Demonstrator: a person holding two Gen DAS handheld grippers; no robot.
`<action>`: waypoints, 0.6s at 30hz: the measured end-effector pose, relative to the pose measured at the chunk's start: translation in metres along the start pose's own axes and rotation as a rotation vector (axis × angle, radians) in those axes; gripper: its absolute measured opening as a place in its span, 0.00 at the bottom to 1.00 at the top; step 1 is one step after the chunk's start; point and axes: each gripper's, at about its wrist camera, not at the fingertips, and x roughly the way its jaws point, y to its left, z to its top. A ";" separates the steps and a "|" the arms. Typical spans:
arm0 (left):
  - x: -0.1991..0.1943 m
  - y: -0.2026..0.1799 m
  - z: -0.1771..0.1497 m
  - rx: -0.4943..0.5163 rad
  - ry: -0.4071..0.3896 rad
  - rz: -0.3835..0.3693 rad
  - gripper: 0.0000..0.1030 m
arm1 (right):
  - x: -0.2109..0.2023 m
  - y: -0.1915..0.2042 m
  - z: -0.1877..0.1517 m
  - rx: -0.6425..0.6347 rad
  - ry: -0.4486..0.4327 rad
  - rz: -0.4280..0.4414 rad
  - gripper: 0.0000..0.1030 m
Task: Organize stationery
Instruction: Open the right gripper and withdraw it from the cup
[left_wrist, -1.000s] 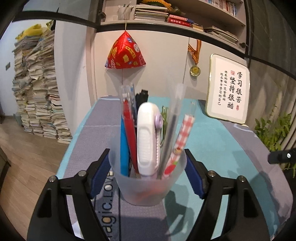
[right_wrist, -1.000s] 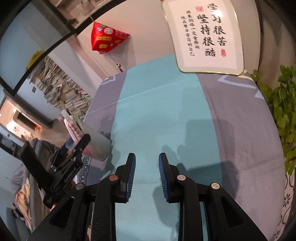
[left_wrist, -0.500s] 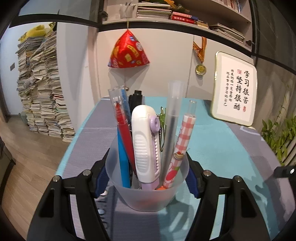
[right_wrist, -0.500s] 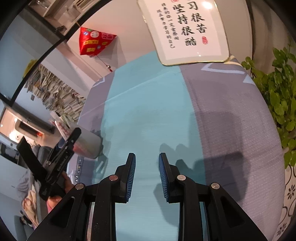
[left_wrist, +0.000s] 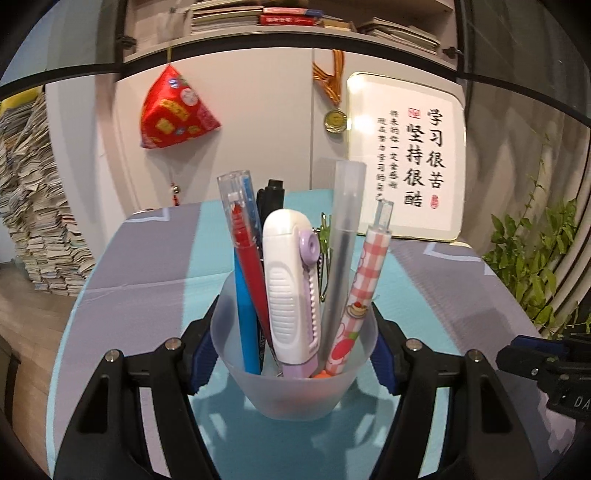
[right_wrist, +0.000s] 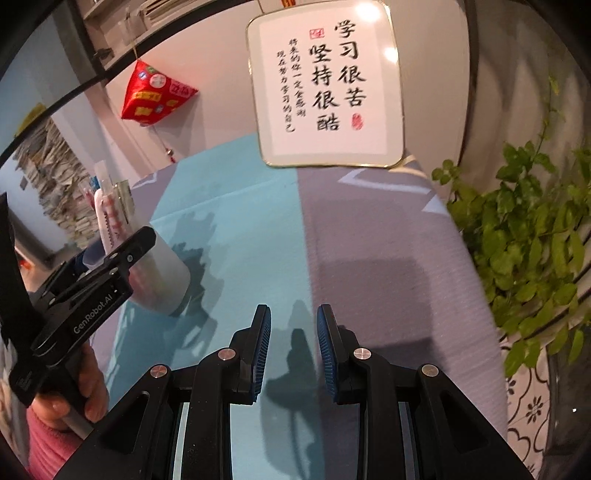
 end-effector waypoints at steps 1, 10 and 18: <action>0.001 -0.003 0.001 0.005 0.001 -0.001 0.66 | 0.000 0.000 0.001 -0.003 -0.006 -0.004 0.26; 0.009 -0.008 0.001 0.020 0.003 0.004 0.66 | -0.002 0.007 -0.001 -0.033 -0.024 -0.003 0.26; 0.006 -0.007 0.002 0.015 0.015 0.019 0.71 | -0.006 0.008 -0.007 -0.026 -0.018 0.000 0.26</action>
